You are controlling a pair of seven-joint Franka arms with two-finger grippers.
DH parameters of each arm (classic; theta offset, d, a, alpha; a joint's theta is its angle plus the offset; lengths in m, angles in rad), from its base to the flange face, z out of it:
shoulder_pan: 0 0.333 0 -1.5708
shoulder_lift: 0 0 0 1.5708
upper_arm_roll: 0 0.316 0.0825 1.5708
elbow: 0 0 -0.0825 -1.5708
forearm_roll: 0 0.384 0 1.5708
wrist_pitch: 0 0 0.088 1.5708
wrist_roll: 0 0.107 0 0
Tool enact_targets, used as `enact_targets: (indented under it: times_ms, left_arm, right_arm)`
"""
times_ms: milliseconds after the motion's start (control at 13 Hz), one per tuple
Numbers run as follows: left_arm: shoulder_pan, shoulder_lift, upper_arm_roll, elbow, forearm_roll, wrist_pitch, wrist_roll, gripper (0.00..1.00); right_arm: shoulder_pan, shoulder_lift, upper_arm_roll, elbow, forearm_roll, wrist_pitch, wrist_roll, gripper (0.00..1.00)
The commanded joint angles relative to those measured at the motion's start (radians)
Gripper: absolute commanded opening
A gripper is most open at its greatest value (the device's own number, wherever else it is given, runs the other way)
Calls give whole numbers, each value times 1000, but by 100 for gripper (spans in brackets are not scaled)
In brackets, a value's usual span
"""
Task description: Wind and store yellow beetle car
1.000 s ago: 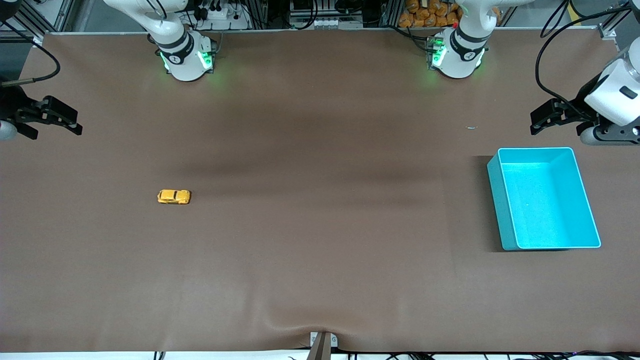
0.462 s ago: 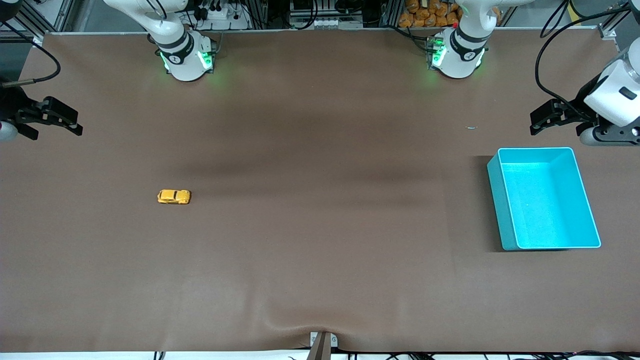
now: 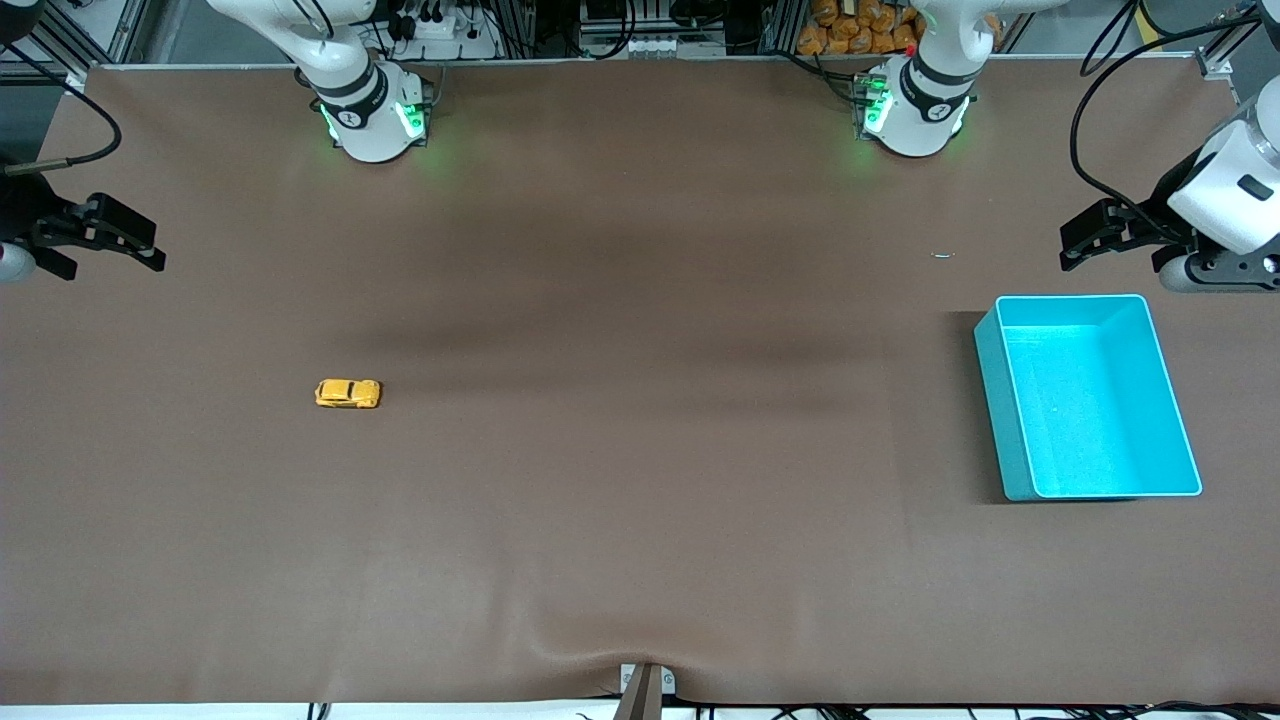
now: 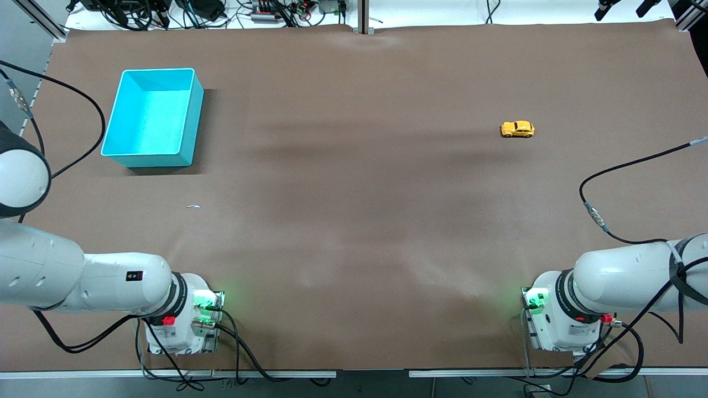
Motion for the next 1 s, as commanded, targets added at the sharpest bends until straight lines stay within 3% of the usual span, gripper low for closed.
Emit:
enact_targets:
  times_ms: [0,385,923]
  left_arm:
    - [8,-1,-4,9,-2,-13,3,100]
    - [8,1,-5,15,-3,-8,-3,100]
    - [92,-8,-4,15,-5,-10,14,100]
  right_arm:
    - [-9,1,7,2,19,1,10,100]
    - [-9,2,7,2,19,2,10,100]
    - [-8,7,8,2,19,4,10,100]
